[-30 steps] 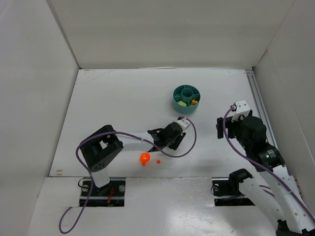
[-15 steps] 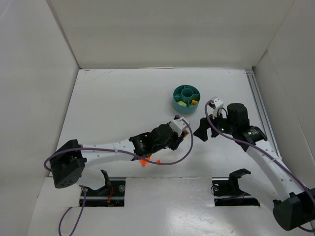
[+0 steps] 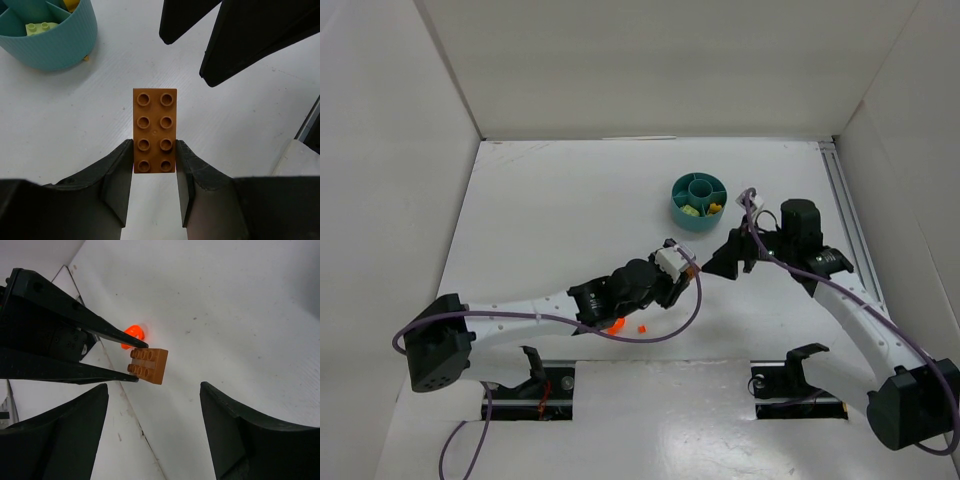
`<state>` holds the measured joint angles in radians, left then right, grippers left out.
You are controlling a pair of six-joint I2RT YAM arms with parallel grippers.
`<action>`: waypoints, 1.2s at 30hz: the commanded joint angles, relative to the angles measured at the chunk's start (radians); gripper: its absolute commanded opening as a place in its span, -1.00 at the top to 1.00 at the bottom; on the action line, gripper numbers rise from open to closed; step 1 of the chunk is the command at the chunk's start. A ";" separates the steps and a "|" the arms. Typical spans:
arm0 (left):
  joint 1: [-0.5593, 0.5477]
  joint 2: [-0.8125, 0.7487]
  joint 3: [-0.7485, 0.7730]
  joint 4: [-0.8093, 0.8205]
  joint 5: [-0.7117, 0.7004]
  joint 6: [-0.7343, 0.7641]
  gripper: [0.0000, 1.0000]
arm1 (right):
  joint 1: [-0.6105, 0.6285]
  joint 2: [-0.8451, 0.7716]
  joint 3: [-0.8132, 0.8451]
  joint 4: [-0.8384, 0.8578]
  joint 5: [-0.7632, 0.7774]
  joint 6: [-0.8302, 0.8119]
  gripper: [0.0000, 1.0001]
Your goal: Sort the legos into containers by color
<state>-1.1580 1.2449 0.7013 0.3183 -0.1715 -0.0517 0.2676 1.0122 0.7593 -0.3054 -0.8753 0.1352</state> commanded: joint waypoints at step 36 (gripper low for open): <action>-0.005 -0.111 -0.031 0.087 -0.010 0.015 0.63 | 0.165 0.017 0.021 0.209 0.202 0.113 0.58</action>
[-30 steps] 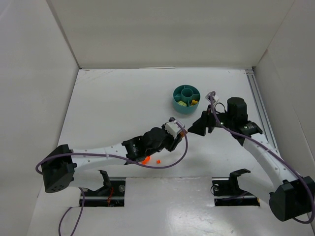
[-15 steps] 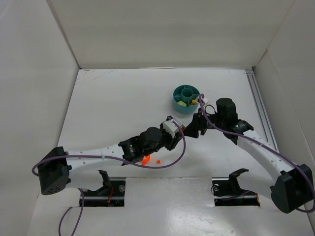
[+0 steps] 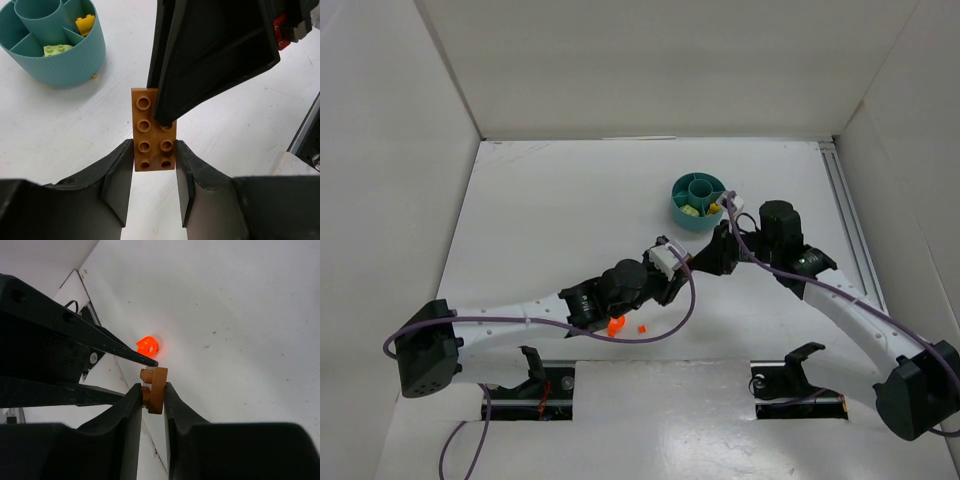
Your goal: Sort the legos into containers by color
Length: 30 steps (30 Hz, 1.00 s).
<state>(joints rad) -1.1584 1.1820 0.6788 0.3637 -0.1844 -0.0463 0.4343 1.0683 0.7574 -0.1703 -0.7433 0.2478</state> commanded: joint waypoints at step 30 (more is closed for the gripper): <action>0.242 -0.148 0.010 -0.471 -0.077 -0.714 -1.00 | -0.101 0.175 0.281 0.063 0.347 -0.329 1.00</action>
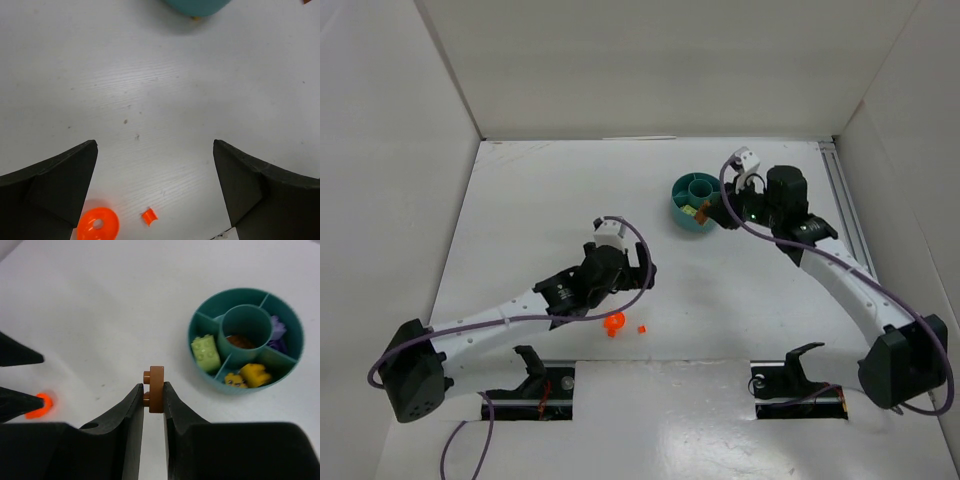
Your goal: Sort the legos into containers by color
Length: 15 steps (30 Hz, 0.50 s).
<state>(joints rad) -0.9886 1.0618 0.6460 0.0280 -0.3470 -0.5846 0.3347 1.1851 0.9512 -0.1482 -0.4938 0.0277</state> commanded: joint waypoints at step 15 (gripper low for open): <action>0.255 -0.065 -0.012 -0.233 0.233 -0.176 -1.00 | -0.046 0.473 0.426 0.076 0.215 -0.204 1.00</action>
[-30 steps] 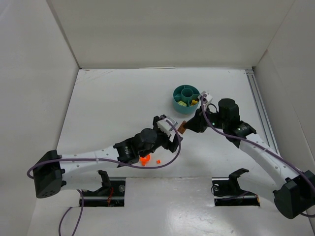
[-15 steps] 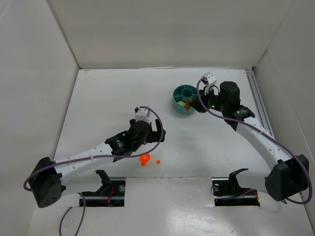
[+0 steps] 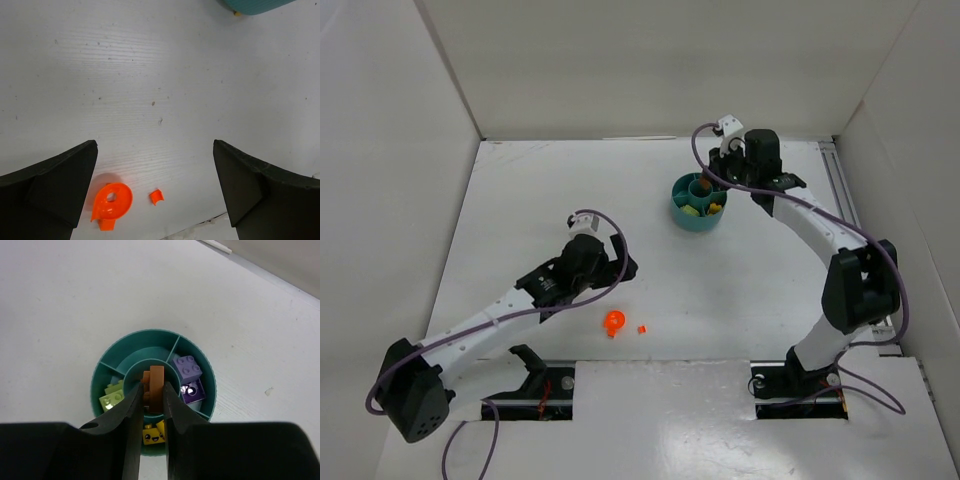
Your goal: Sort the legos into containers by color
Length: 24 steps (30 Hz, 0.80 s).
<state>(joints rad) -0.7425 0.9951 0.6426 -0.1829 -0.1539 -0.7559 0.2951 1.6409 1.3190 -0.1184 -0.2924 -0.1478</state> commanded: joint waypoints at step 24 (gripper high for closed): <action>0.020 -0.006 -0.081 -0.128 0.096 -0.089 -1.00 | 0.012 0.042 0.040 0.036 0.024 -0.047 -0.19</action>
<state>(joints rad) -0.7265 1.0302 0.5842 -0.2867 -0.0746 -0.8104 0.2955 1.7416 1.3441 -0.1192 -0.2794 -0.1852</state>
